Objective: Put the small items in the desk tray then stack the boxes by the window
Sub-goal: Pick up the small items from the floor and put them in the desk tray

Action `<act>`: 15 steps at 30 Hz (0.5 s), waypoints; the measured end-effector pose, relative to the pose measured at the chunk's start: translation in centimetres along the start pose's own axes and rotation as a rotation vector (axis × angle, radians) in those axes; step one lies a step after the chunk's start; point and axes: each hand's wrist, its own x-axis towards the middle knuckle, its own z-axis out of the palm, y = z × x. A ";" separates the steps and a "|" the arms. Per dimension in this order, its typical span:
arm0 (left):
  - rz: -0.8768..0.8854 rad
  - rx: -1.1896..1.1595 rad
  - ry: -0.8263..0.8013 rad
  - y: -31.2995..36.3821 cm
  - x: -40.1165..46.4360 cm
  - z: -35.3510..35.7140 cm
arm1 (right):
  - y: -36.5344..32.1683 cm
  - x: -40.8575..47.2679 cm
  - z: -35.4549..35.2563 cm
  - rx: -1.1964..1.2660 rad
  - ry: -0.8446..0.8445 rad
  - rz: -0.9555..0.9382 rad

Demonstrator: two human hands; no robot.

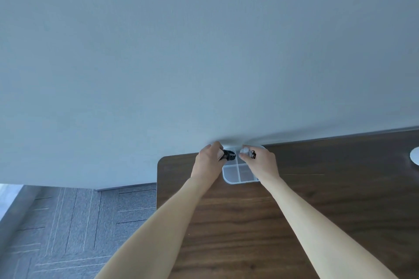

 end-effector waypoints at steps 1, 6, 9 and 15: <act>0.011 0.001 0.001 -0.1 0.1 0.1 | 0.0 0.1 0.2 -0.005 -0.004 0.000; -0.003 -0.040 0.018 -0.4 -0.1 0.6 | -0.1 0.3 0.5 -0.013 -0.005 -0.008; -0.039 -0.080 0.008 -0.6 -0.2 0.7 | -0.3 0.2 0.1 -0.018 -0.016 -0.008; -0.112 -0.163 0.034 -1.5 -1.5 0.3 | -0.3 -1.0 -1.2 0.008 -0.031 0.071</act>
